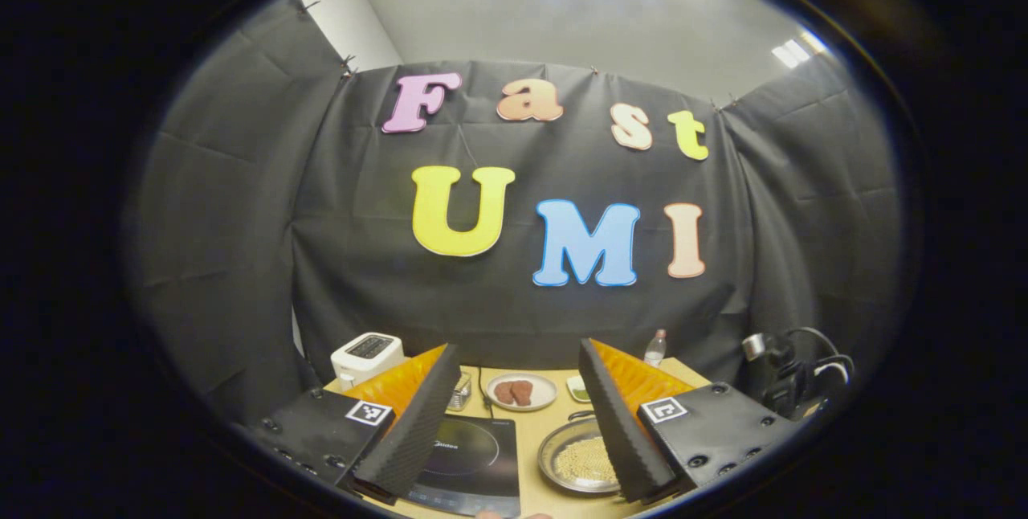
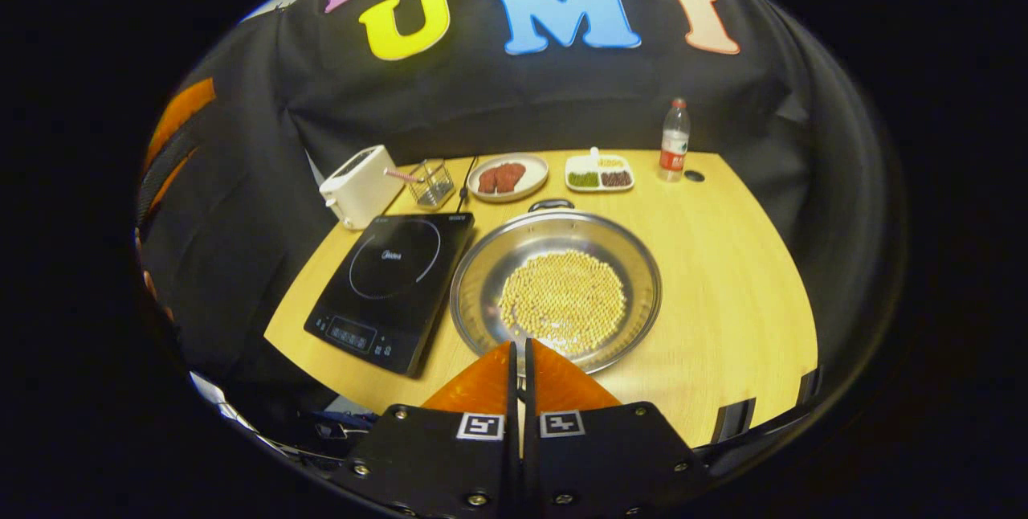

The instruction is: First push the handle of the pot to place it horizontally, then grasp the pot with both hands and set it on the induction cooktop.

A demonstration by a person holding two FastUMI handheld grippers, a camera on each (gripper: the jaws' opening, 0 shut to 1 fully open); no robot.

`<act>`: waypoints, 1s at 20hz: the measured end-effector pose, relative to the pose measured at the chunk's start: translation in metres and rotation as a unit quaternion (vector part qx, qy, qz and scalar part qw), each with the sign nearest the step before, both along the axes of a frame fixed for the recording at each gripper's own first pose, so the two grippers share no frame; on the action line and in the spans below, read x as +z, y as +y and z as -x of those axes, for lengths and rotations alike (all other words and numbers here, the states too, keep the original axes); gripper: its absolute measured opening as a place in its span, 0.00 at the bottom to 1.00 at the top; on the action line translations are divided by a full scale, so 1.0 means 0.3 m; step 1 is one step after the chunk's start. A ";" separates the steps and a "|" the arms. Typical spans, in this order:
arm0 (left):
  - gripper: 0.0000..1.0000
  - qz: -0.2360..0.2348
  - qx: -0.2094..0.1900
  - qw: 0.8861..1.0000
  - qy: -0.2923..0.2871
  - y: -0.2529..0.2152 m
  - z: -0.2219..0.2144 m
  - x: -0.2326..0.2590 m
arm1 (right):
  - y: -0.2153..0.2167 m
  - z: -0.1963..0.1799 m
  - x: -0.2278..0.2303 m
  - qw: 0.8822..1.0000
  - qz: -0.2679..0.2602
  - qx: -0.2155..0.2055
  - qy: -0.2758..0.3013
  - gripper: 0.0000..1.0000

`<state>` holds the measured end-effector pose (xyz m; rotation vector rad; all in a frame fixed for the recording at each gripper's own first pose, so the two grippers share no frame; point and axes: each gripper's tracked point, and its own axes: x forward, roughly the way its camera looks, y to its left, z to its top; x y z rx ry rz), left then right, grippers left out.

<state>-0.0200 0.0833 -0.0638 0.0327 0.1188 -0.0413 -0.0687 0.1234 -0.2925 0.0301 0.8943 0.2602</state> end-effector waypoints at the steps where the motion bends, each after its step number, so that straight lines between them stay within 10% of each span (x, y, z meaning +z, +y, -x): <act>1: 0.97 -0.003 0.002 1.000 0.001 0.004 0.004 -0.007 | 0.008 0.019 -0.048 1.000 -0.004 0.002 0.024 0.02; 20: 0.95 -0.076 0.095 0.991 0.062 0.010 -0.046 -0.125 | 0.155 -0.015 -0.407 0.962 -0.137 -0.005 0.235 0.01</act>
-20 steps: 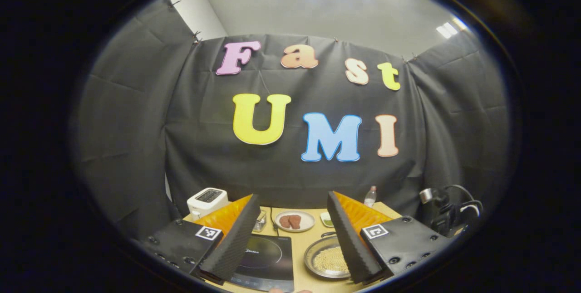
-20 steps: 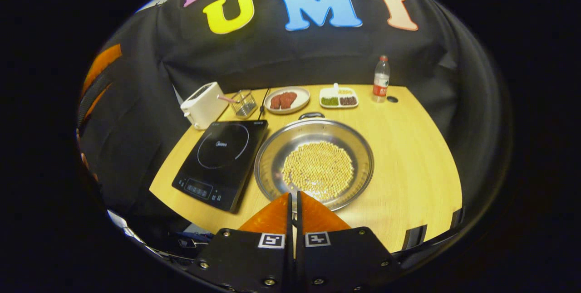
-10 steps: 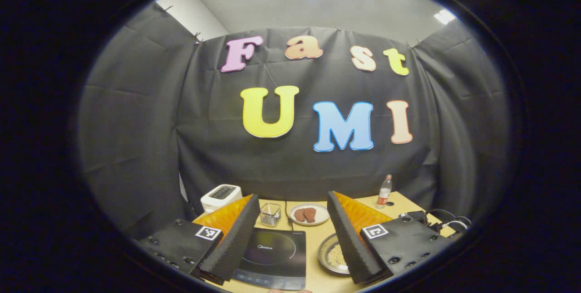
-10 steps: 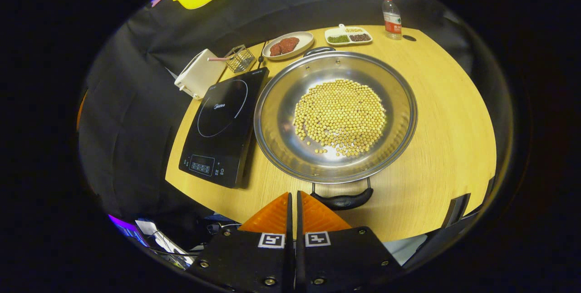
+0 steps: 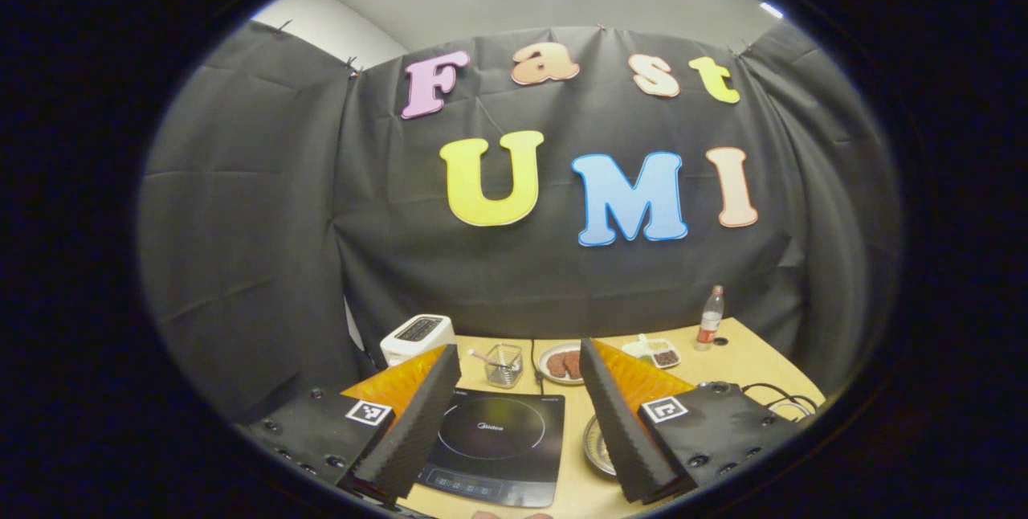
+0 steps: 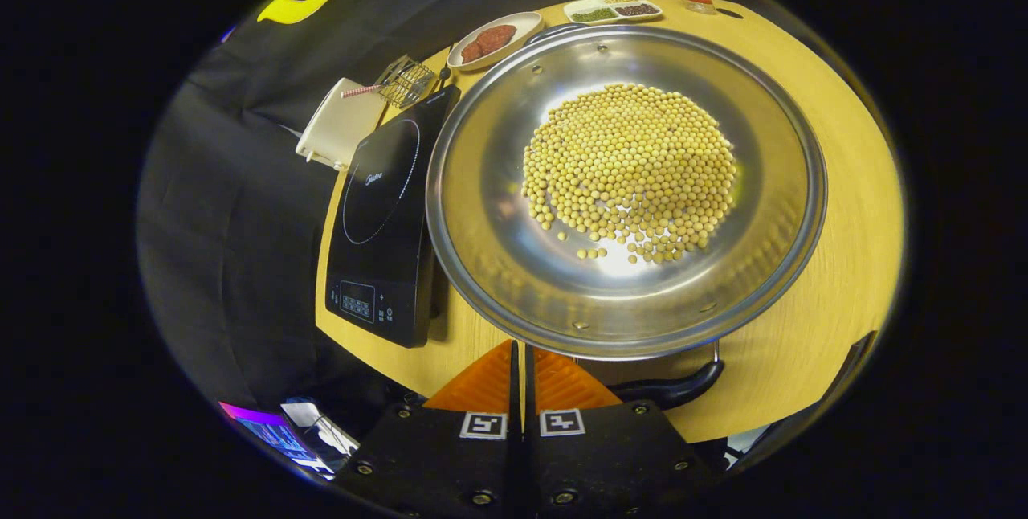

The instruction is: First push the handle of the pot to place it horizontally, then grasp the pot with both hands and set it on the induction cooktop.

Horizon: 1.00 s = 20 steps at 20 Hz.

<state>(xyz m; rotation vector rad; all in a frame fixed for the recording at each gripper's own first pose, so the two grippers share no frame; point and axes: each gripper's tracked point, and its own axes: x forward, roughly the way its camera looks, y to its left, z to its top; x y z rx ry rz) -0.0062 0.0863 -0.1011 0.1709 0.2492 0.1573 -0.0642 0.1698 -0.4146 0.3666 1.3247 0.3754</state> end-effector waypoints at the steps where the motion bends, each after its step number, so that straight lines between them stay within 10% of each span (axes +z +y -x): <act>1: 0.95 0.000 0.001 1.000 0.001 -0.003 0.000 -0.003 | -0.003 -0.003 -0.005 1.000 -0.001 -0.002 0.000 0.01; 20: 0.97 0.030 -0.059 0.998 0.008 -0.207 -0.074 -0.047 | -0.306 -0.008 -0.001 0.996 0.075 -0.030 -0.023 0.01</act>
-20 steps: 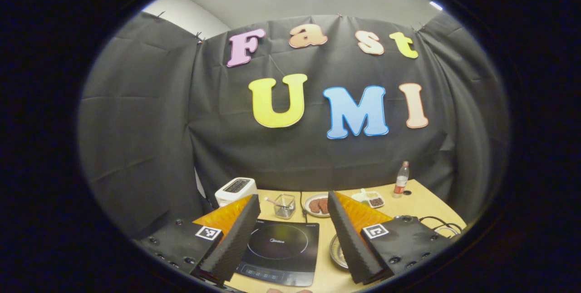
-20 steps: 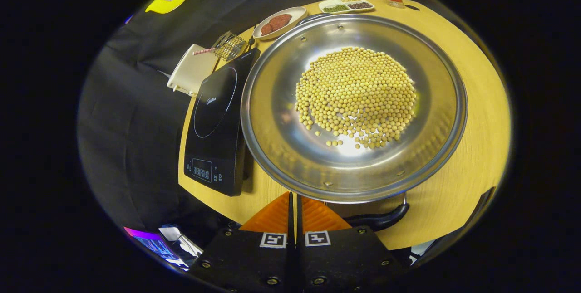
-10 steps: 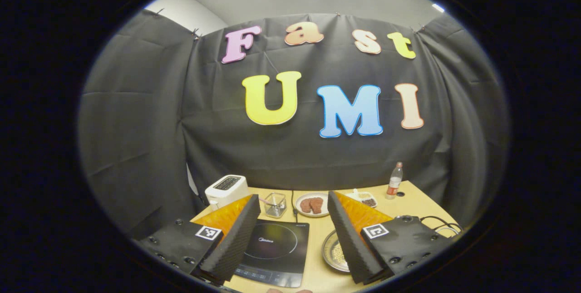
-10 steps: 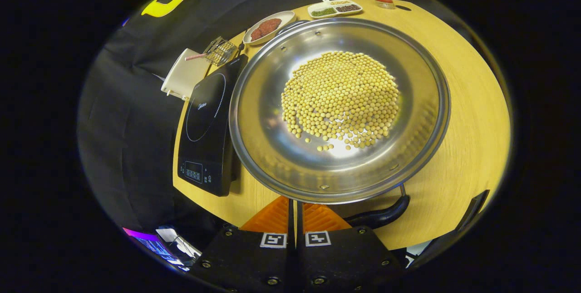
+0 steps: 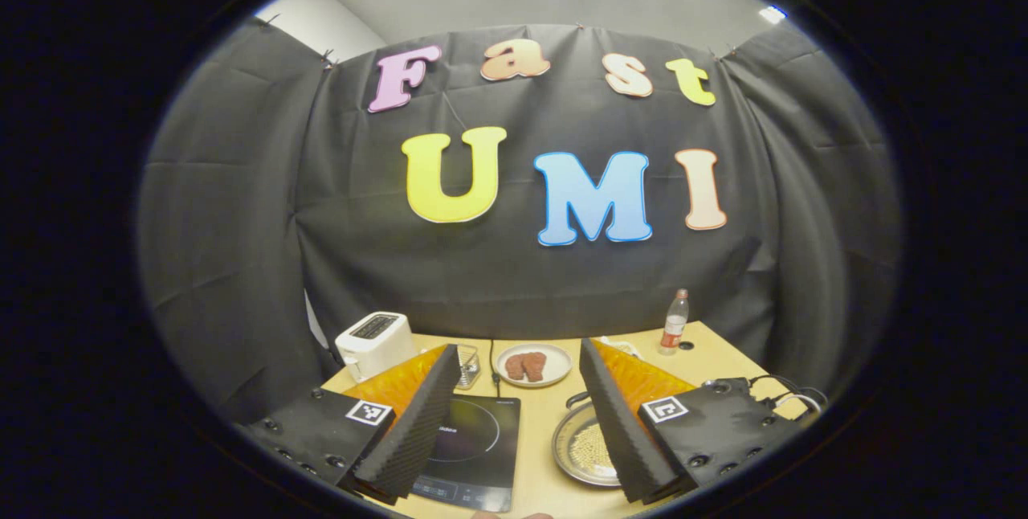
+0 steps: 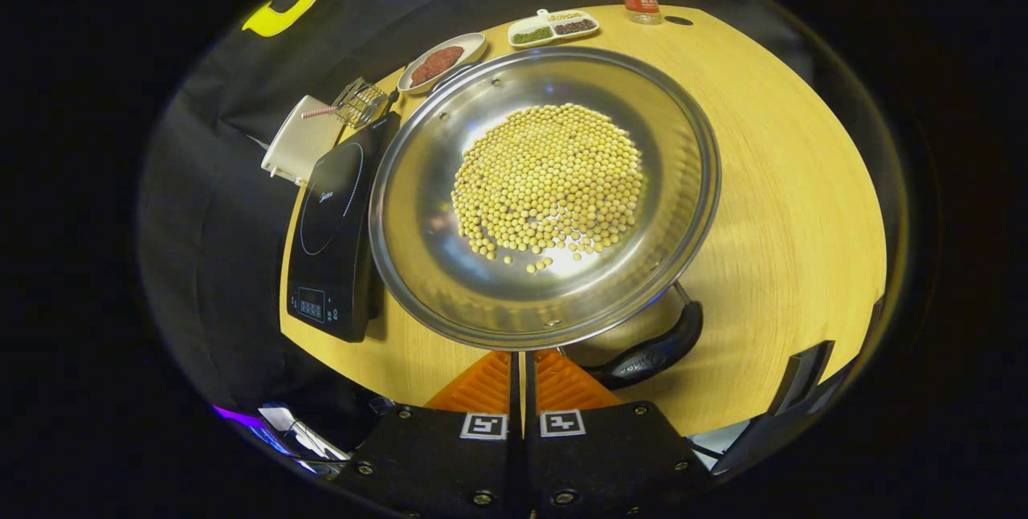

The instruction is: First push the handle of the pot to place it horizontally, then grasp the pot with both hands and set it on the induction cooktop.

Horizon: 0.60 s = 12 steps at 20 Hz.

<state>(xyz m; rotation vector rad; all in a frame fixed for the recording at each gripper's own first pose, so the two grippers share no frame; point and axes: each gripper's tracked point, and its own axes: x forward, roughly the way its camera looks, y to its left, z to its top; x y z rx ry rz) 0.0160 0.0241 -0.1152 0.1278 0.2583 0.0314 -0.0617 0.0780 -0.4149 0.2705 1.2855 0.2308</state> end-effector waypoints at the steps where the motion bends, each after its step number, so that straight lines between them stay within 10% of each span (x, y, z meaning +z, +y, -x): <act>1: 0.95 0.001 -0.003 1.000 0.001 -0.014 -0.004 -0.009 | -0.020 0.001 0.000 1.000 0.005 -0.001 -0.002 0.01; 12: 0.95 0.000 -0.015 1.000 0.010 -0.092 -0.041 -0.031 | -0.255 -0.078 0.006 0.995 0.093 0.010 -0.027 0.01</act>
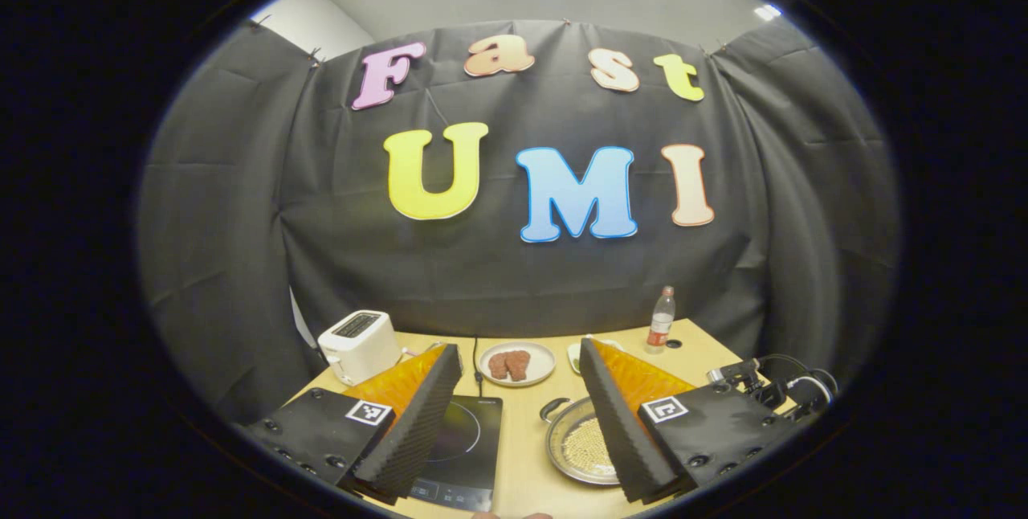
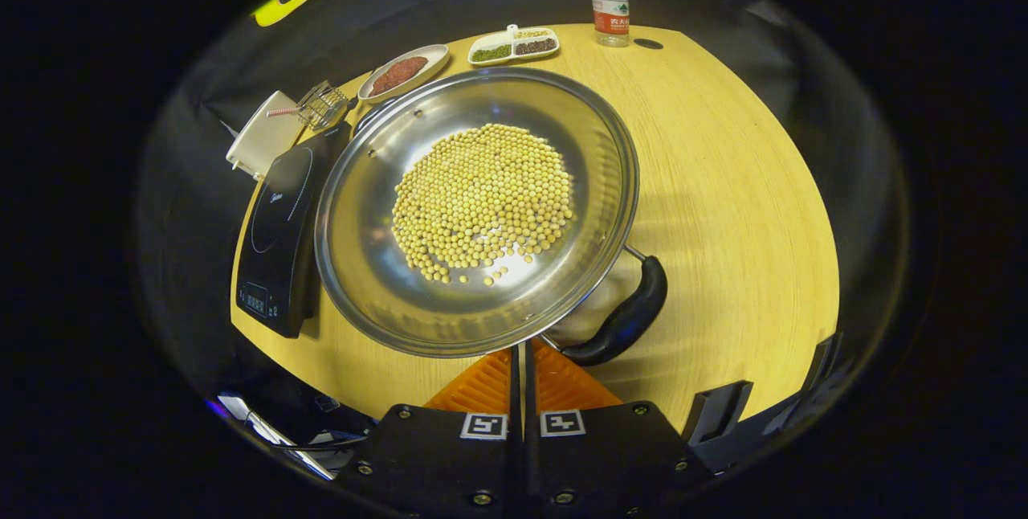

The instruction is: First push the handle of the pot to place it horizontally, then grasp the pot with both hands and set it on the induction cooktop.

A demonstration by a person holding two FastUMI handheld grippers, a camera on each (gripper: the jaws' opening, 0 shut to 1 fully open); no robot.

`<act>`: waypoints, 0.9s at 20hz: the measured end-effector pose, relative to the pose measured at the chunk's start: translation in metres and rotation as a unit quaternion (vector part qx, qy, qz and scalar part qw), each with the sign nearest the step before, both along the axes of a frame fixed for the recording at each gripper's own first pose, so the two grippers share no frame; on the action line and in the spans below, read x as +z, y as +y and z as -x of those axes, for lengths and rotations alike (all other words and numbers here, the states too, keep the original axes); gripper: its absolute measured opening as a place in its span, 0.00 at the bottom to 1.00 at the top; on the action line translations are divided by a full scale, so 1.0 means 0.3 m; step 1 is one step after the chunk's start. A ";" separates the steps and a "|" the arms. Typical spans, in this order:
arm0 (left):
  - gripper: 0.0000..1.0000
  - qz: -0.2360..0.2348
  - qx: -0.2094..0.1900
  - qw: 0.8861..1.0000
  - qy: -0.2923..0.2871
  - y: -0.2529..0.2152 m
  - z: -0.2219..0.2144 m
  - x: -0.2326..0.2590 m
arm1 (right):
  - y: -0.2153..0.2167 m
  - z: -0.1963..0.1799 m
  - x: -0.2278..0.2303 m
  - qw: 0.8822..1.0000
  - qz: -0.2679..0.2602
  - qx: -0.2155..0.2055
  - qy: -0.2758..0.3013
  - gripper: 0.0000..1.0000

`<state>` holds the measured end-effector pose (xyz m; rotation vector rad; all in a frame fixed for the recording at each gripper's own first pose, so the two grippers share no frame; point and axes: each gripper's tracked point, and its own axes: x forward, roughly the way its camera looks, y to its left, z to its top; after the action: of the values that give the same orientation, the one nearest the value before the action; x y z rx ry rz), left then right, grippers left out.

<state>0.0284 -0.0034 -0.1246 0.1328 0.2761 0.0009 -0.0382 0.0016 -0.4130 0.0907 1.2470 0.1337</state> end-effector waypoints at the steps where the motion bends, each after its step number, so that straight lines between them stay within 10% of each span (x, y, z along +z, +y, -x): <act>1: 0.95 0.000 -0.001 1.000 0.001 -0.002 -0.004 -0.003 | -0.015 -0.008 -0.003 1.000 0.005 0.001 -0.002 0.01; 18: 0.99 -0.007 0.016 1.000 0.025 -0.112 -0.096 -0.112 | -0.264 -0.234 -0.014 0.998 0.052 0.022 -0.021 0.01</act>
<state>0.0573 -0.0370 -0.1582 0.1428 0.3282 0.0316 0.0319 -0.0777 -0.4172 -0.0297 1.2123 0.1078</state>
